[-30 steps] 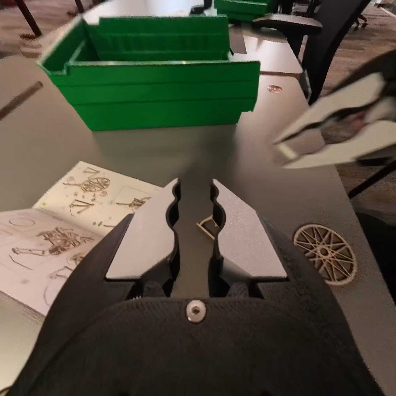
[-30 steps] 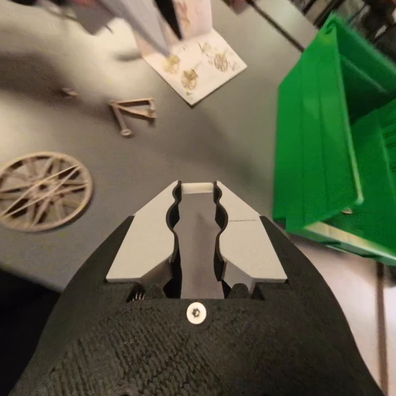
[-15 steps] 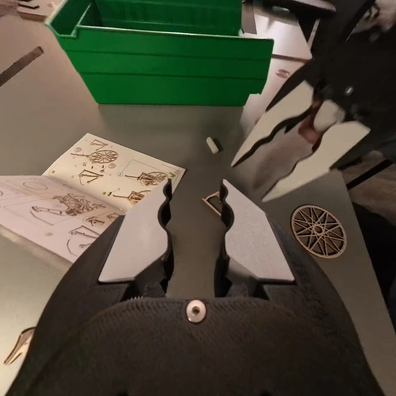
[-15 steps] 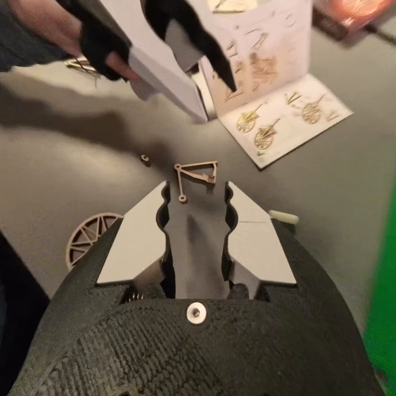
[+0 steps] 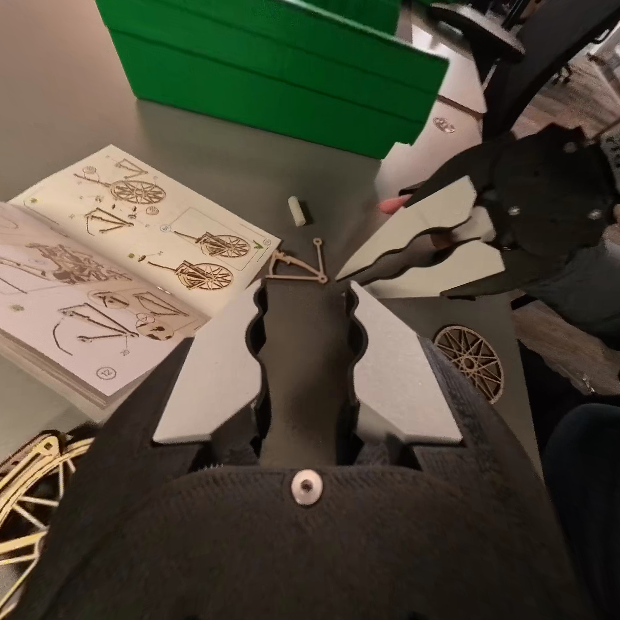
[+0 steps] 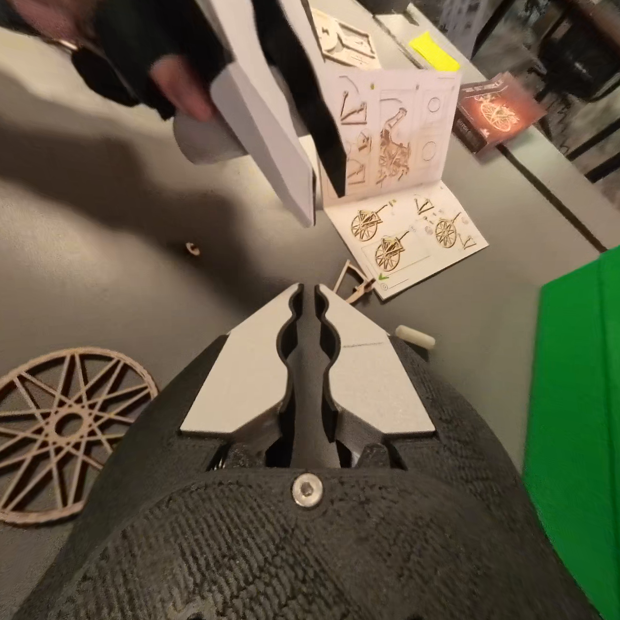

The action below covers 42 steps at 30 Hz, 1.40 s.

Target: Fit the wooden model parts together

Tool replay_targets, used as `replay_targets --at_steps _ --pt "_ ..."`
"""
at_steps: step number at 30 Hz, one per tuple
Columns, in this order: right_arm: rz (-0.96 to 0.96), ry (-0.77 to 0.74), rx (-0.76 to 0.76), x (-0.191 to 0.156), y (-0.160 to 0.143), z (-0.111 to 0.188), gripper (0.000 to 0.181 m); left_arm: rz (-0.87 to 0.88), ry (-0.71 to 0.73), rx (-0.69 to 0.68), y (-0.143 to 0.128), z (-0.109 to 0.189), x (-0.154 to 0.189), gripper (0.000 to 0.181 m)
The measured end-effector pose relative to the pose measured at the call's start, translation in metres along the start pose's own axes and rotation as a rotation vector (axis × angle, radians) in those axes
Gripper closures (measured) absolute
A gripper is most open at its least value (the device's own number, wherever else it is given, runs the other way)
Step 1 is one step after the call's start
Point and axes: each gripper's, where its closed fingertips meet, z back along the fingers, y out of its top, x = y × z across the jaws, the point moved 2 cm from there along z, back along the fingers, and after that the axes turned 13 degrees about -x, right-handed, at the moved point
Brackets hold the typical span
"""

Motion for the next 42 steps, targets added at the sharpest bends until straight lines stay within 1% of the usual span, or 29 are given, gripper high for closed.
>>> replay_targets --at_steps 1,3,4,6,8,11,12,13,15,17,18,19,21,24,25,26,27,28,29,31,33,34,36,38,39,40,42 --pt "-0.022 0.008 -0.024 0.001 -0.005 -0.001 0.176 0.013 0.004 -0.011 -0.001 -0.002 -0.002 0.136" --pt "-0.118 0.051 -0.091 0.002 -0.014 -0.005 0.155 0.031 0.011 0.003 0.001 -0.002 -0.006 0.138" --pt "-0.146 0.045 -0.102 0.003 -0.016 -0.005 0.151 0.039 0.007 0.009 0.001 -0.001 -0.007 0.139" --pt "-0.18 0.004 -0.118 0.011 -0.016 -0.006 0.151 0.046 0.003 0.012 0.001 0.0 -0.008 0.139" --pt "-0.274 0.047 -0.117 0.016 -0.009 -0.013 0.15 0.034 0.004 0.018 0.002 0.001 -0.008 0.14" --pt "-0.328 0.049 -0.207 0.023 -0.008 -0.024 0.15 0.011 0.042 0.023 0.002 0.003 -0.011 0.141" --pt "-0.327 0.067 -0.23 0.022 -0.007 -0.025 0.157 0.007 0.051 0.025 0.002 0.003 -0.011 0.142" --pt "-0.315 0.083 -0.244 0.019 -0.006 -0.026 0.168 0.008 0.054 0.029 0.002 0.004 -0.012 0.142" --pt "-0.269 0.042 -0.244 0.021 -0.006 -0.026 0.172 0.032 0.052 0.034 0.002 0.003 -0.012 0.142" --pt "-0.218 -0.003 -0.176 0.022 -0.003 -0.022 0.173 0.074 0.05 0.042 0.002 0.002 -0.013 0.14" --pt "-0.195 -0.024 -0.113 0.022 0.002 -0.017 0.173 0.099 0.045 0.057 0.003 0.002 -0.014 0.138" --pt "-0.164 -0.052 -0.037 0.022 0.009 -0.01 0.181 0.127 0.028 0.084 0.005 0.003 -0.013 0.134" --pt "-0.102 -0.131 0.08 0.023 0.018 0.005 0.181 0.177 -0.037 0.132 0.011 0.004 -0.008 0.134" --pt "-0.051 -0.178 0.175 0.022 0.025 0.016 0.181 0.205 -0.103 0.114 0.011 0.001 -0.004 0.138" --pt "-0.052 -0.197 0.171 0.024 0.023 0.017 0.181 0.208 -0.107 0.101 0.009 0.001 -0.004 0.139" --pt "-0.045 -0.194 0.15 0.025 0.02 0.016 0.181 0.204 -0.095 0.087 0.007 0.002 -0.007 0.14" --pt "-0.032 -0.155 0.144 0.023 0.018 0.014 0.181 0.201 -0.067 0.096 0.009 0.007 -0.013 0.141" --pt "-0.012 -0.083 0.144 0.017 0.017 0.012 0.172 0.201 -0.045 0.126 0.012 0.014 -0.018 0.142" --pt "-0.028 -0.013 0.124 0.014 0.016 0.01 0.168 0.205 -0.039 0.161 0.017 0.022 -0.022 0.144" --pt "-0.126 0.144 0.052 0.01 0.016 0.002 0.16 0.216 -0.026 0.212 0.023 0.036 -0.029 0.144" --pt "-0.175 0.232 -0.047 0.003 0.016 -0.009 0.147 0.211 0.0 0.239 0.025 0.044 -0.035 0.144" --pt "-0.171 0.214 -0.106 0.002 0.014 -0.014 0.148 0.207 0.006 0.242 0.025 0.045 -0.037 0.144" --pt "-0.202 0.157 -0.211 0.006 0.01 -0.023 0.164 0.201 0.003 0.241 0.026 0.046 -0.036 0.144" --pt "-0.271 0.209 -0.258 0.005 0.01 -0.029 0.164 0.191 0.005 0.236 0.025 0.045 -0.035 0.144" --pt "-0.281 0.222 -0.298 0.006 0.007 -0.032 0.158 0.184 0.006 0.231 0.025 0.044 -0.034 0.144" --pt "-0.278 0.221 -0.302 0.008 0.009 -0.033 0.158 0.177 0.004 0.225 0.025 0.043 -0.033 0.144" --pt "-0.252 0.213 -0.353 0.008 0.009 -0.034 0.162 0.161 0.003 0.21 0.024 0.04 -0.03 0.144"
